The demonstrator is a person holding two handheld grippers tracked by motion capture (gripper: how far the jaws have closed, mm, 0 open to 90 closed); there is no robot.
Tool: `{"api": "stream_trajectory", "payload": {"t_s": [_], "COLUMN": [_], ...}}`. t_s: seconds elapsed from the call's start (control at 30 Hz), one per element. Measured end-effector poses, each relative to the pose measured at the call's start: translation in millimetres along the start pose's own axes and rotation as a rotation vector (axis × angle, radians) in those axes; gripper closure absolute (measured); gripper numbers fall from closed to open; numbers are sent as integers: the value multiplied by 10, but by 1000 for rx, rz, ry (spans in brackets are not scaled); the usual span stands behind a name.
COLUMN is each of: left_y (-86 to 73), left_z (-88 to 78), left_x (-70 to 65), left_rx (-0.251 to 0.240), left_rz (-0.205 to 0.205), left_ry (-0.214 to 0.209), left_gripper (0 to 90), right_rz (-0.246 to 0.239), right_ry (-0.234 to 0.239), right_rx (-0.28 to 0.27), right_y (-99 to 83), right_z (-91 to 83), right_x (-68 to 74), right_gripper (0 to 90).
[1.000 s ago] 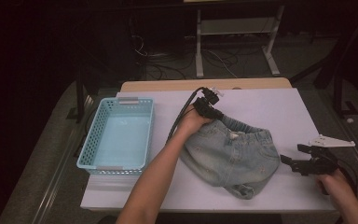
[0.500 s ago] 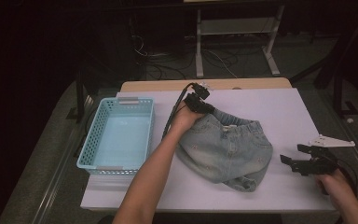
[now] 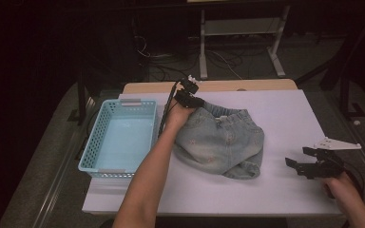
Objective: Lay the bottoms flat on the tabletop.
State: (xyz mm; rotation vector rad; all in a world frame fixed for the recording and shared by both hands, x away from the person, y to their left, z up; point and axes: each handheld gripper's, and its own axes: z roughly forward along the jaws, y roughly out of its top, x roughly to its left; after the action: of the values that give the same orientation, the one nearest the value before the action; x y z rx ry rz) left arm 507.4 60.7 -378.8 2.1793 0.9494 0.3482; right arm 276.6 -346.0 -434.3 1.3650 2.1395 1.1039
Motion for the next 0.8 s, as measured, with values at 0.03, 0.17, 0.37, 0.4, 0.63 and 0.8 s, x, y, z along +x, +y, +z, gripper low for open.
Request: {"api": "stream_trajectory", "payload": {"t_s": [0.03,0.17,0.37,0.4,0.63,0.8], "left_y": [-6,-41,-95,-95,-83,-79], "left_z": [-1,1,4,-14,-151,-240], "left_x": [26,129,212,217,185,97], "left_rx": [1,-14,-31,-40,-66,-68], "left_rz": [-4,-40,-68,-72,-92,-85], "left_ry": [14,77,108,114,51,10], "left_gripper": [830,831,693,655,507,446], "right_rz": [0,0,2,1,-3,-6], "right_ry": [0,0,1,1,4,6], "right_rx": [0,-1,0,0,5,8], "right_y": [0,0,-2,-3,1,2], "right_z": [1,-3,-2,-1,13,18], "right_x": [-1,-2,-6,-7,5,14], "right_gripper": [143,143,143,143,143,143]}}
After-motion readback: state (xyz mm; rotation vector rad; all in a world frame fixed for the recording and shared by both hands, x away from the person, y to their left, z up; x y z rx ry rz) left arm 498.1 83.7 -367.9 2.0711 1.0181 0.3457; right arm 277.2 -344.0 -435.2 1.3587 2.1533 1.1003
